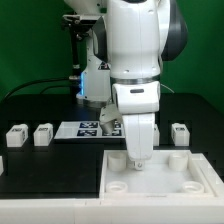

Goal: Assemble one leg

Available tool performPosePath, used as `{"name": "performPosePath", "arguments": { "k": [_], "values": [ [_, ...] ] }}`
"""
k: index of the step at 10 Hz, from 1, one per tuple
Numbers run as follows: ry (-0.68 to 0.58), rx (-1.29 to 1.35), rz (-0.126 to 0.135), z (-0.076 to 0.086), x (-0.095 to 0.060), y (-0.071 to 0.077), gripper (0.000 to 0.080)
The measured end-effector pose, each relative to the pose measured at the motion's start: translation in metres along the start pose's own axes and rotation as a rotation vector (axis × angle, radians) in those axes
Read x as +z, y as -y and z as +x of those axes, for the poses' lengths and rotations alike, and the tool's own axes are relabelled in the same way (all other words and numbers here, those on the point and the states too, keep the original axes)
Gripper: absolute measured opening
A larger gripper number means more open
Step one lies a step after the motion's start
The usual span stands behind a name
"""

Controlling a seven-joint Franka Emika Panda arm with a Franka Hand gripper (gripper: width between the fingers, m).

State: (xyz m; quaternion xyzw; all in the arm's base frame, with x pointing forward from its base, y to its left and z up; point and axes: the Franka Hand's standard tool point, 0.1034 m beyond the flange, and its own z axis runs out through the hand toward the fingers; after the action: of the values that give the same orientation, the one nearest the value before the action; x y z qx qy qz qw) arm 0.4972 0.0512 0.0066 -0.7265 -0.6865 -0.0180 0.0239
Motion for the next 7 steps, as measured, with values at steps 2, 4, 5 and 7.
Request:
{"name": "performPosePath", "arguments": {
  "k": [2,4,5,7],
  "values": [
    [0.000,0.000,0.000,0.000,0.000,0.000,0.0631],
    [0.000,0.009,-0.005,0.002,-0.002,-0.001,0.0646],
    [0.002,0.027,-0.013,0.006,-0.008,-0.001,0.0646],
    [0.012,0.057,-0.025,0.007,-0.026,0.011,0.0649]
  ]
}}
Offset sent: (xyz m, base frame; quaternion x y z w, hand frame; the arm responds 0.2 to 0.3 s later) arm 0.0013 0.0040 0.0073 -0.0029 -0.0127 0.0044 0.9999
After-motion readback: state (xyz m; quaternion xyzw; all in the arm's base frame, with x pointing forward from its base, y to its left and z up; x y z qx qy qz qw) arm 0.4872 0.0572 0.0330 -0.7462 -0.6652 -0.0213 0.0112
